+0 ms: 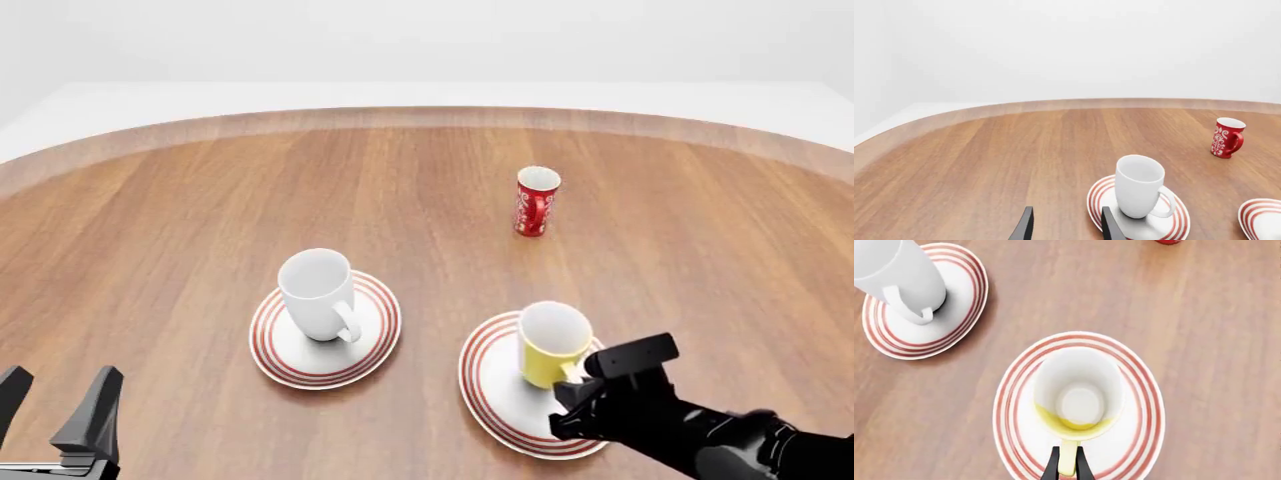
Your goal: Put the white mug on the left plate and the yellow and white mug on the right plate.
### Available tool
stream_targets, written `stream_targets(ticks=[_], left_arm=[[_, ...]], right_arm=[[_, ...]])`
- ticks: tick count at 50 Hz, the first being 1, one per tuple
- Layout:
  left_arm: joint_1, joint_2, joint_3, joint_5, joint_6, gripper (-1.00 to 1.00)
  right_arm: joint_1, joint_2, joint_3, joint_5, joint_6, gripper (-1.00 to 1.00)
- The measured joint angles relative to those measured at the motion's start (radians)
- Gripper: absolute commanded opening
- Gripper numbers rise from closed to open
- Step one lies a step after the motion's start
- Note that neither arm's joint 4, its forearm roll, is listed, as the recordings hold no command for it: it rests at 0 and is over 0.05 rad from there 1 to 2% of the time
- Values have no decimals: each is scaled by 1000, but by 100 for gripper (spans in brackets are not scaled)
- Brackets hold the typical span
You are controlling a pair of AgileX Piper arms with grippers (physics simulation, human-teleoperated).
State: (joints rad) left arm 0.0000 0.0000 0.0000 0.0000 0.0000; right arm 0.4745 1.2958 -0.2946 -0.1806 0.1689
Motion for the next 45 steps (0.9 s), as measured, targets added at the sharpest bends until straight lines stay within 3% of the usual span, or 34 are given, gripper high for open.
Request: stream_targets(ticks=[13,14,33,45], left_arm=[[0,0,0,0,0,100],[0,0,0,0,0,100],[0,0,0,0,0,100],[0,0,0,0,0,100]], right_arm=[[-14,6,13,-13,-1,-100],[-15,6,14,-14,-1,100],[-25,2,19,-19,5,100],[-32,-89,5,60,0,100]])
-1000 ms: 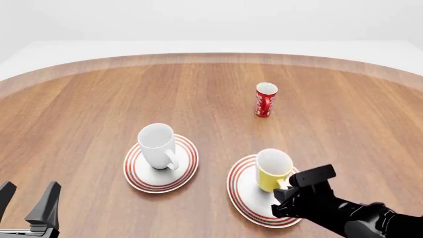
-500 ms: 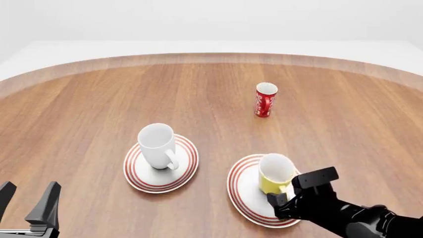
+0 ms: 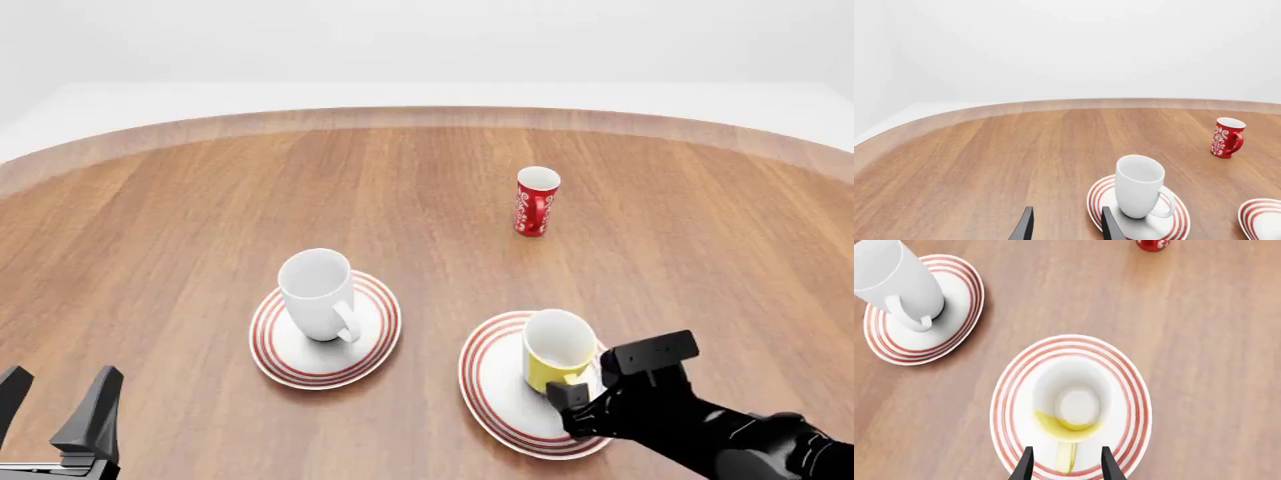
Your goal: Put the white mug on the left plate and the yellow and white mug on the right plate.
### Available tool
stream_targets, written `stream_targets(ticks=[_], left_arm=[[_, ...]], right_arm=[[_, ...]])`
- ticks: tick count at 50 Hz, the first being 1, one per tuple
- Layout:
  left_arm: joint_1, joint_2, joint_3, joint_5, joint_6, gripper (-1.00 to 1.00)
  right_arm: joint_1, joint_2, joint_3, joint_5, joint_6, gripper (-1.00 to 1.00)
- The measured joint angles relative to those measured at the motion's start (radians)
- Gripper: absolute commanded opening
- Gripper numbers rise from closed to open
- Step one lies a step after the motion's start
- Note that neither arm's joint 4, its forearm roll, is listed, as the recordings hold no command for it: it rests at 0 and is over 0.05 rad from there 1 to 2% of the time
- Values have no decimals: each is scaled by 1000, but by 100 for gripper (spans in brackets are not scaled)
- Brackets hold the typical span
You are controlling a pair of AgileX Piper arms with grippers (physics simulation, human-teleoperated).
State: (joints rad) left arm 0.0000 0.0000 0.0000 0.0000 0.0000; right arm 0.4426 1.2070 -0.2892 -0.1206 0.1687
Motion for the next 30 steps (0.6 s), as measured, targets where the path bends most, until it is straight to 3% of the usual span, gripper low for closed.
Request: stream_targets(ticks=[16,30], left_arm=[[0,0,0,0,0,100],[0,0,0,0,0,100]], right_arm=[[-9,-209,-48,185,-5,100],[-28,-418,-176,380,-2,100]])
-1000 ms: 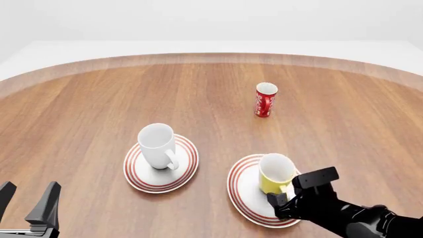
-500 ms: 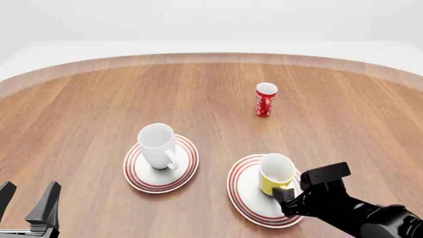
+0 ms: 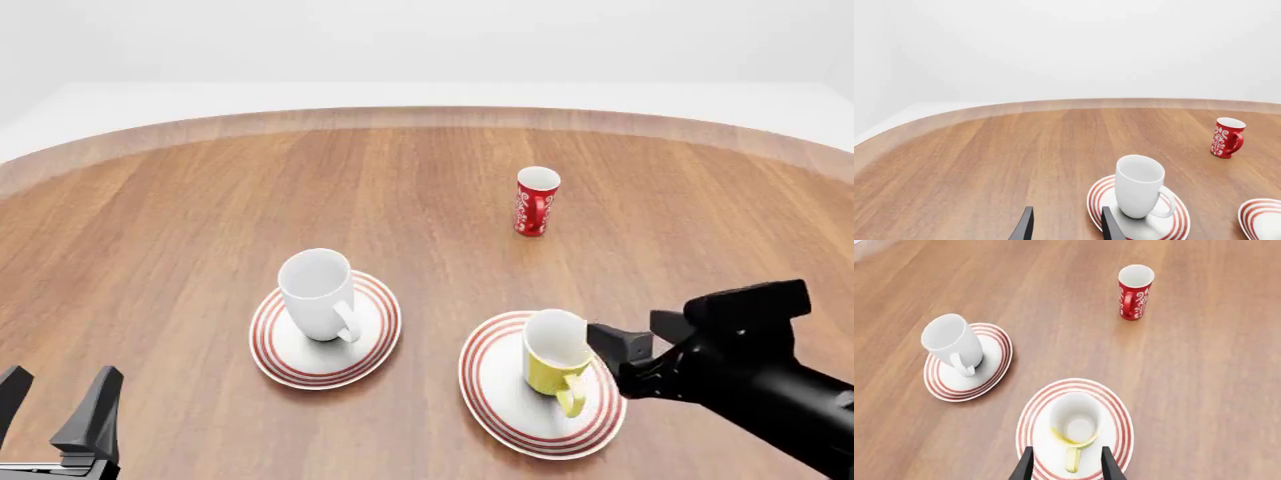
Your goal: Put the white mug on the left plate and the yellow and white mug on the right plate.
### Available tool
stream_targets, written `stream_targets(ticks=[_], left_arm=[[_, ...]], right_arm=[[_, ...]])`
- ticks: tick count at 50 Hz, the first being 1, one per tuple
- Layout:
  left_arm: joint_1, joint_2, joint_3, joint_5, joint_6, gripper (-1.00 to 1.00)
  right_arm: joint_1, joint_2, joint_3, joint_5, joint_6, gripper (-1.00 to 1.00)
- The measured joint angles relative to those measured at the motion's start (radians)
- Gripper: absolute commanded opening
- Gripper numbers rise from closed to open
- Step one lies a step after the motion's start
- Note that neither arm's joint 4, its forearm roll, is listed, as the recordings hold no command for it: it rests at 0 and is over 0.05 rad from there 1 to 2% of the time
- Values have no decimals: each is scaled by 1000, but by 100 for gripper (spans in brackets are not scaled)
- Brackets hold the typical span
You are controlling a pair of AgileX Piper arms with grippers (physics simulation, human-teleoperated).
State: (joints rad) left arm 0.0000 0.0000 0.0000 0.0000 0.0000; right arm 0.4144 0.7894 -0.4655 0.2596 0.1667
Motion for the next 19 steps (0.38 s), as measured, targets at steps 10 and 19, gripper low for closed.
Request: stream_targets(ticks=[10,19], left_arm=[[0,0,0,0,0,100],[0,0,0,0,0,100]], right_arm=[[-48,-130,-123,102,-12,100],[-93,-222,-210,150,-9,100]])
